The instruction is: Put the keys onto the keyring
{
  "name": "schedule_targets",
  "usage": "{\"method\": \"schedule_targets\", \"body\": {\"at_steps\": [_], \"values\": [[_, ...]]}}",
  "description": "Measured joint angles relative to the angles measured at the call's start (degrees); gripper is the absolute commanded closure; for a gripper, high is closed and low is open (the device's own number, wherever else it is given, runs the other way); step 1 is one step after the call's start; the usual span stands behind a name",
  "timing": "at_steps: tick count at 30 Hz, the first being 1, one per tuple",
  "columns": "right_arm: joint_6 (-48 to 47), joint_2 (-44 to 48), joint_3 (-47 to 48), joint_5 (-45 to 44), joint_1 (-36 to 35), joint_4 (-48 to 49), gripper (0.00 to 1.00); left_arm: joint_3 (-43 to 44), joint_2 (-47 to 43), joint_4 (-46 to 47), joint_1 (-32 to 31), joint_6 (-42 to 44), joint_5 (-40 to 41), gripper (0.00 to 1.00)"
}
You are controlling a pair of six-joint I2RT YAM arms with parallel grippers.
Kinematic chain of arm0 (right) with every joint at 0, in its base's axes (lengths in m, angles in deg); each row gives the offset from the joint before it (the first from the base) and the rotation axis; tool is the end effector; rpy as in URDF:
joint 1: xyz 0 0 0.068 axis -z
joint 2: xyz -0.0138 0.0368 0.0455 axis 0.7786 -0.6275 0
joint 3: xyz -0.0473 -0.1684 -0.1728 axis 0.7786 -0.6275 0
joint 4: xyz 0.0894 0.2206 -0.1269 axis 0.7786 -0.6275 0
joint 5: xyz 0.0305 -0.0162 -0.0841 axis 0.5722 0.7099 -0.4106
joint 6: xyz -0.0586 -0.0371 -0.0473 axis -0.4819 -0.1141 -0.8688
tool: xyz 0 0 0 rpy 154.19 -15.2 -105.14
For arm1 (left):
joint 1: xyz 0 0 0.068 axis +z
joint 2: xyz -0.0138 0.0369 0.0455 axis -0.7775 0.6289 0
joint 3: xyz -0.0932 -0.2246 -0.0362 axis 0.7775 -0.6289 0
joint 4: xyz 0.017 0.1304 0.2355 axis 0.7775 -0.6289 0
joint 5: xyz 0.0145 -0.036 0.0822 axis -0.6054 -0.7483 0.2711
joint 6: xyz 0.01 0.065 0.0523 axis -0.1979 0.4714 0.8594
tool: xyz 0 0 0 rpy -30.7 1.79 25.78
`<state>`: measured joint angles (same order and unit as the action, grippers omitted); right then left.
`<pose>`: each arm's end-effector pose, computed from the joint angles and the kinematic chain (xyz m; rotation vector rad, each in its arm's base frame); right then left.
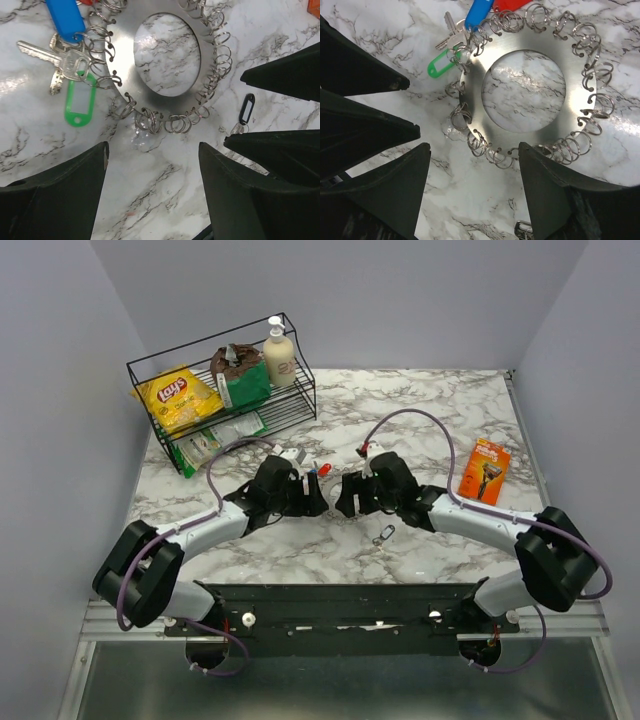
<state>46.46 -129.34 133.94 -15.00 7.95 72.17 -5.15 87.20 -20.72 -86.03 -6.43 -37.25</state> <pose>0.2476 0.2369 0.1495 -0.4428 2.2680 0.6629 0.2521 -0.1929 0.1313 0.1054 2.3775 -0.8318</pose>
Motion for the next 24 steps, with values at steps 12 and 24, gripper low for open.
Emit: {"method": "schedule_targets", "body": {"at_steps": [12, 24], "values": [[0.07, -6.56, 3.98, 2.97, -1.53, 0.02, 0.40, -7.98, -1.90, 4.07, 10.21, -2.21, -6.32, 0.18], [1.03, -11.13, 5.31, 3.39, -1.68, -0.02, 0.54, -8.11, -2.12, 5.40, 10.82, -2.43, -8.66, 0.18]]}}
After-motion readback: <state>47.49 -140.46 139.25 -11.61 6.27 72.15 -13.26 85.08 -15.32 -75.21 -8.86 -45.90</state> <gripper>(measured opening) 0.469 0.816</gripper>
